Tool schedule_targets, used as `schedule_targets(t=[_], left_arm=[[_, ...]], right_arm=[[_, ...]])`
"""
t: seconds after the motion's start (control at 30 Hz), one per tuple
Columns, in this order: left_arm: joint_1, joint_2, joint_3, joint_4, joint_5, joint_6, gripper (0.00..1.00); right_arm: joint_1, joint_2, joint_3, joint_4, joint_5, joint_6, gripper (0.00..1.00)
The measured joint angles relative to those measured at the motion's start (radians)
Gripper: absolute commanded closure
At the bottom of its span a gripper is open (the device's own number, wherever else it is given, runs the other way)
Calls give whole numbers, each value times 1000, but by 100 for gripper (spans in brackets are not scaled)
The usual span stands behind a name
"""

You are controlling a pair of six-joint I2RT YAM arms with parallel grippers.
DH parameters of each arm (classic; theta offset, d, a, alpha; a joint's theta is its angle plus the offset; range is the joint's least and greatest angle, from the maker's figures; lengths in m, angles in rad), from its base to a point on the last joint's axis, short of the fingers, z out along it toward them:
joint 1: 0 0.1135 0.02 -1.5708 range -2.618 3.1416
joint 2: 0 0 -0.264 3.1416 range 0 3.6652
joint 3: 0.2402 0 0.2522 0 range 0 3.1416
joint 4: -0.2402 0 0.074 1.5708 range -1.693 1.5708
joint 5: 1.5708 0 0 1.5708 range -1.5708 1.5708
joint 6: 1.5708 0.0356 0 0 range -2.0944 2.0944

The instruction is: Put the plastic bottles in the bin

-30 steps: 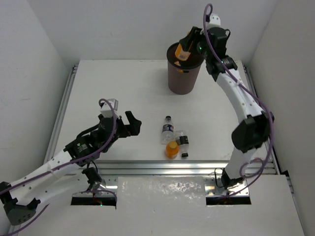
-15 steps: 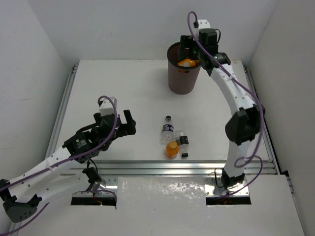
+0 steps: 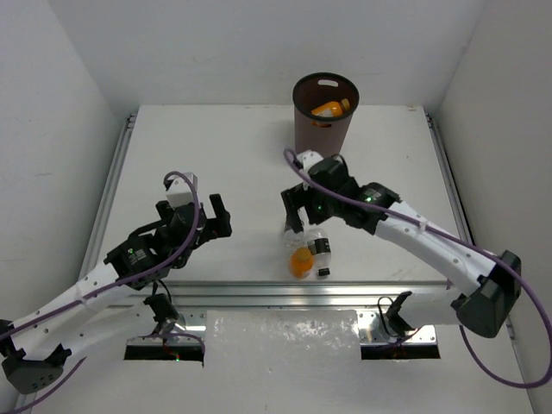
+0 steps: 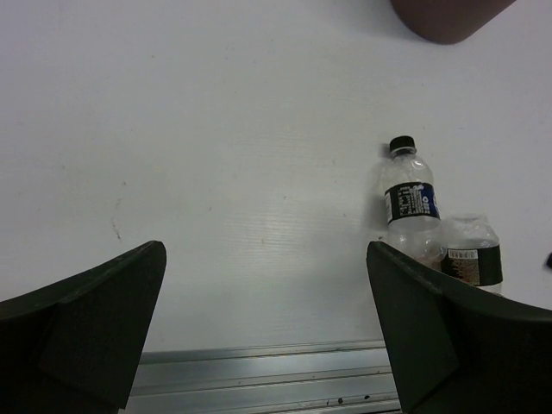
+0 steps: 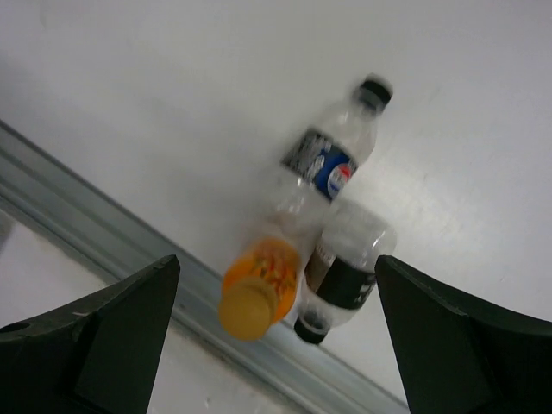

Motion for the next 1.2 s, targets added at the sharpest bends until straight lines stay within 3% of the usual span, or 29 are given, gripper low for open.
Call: schedule_targets(t=[0.2,0.53,0.57,0.7,0.8,0.93,1.2], left_arm=[[0,-14,-2,-13,-5,-4,0],[0,-32,-6,-14,-4,-3,0],[0,-32,-6,-13,-3,-3,0],[0,-32,-6,-13,-2,-3,0],[0,-32,-6,-13,1,-3,0],[0,-34,-6,-13,4,-3,0],[0,-51,-7,-13,6,-2,0]], right_arm=[[76,45,-172,-23,-50,51,11],[141,84,-268,16,-74,101,22],[143,92,-277,21,-74,105,25],[149,121,-289,29,-69,111,59],[154,116,-282,51,-62,109,67],[181,115,-280,65,-76,101,71],[194,36,-233,81,-262,40,71]])
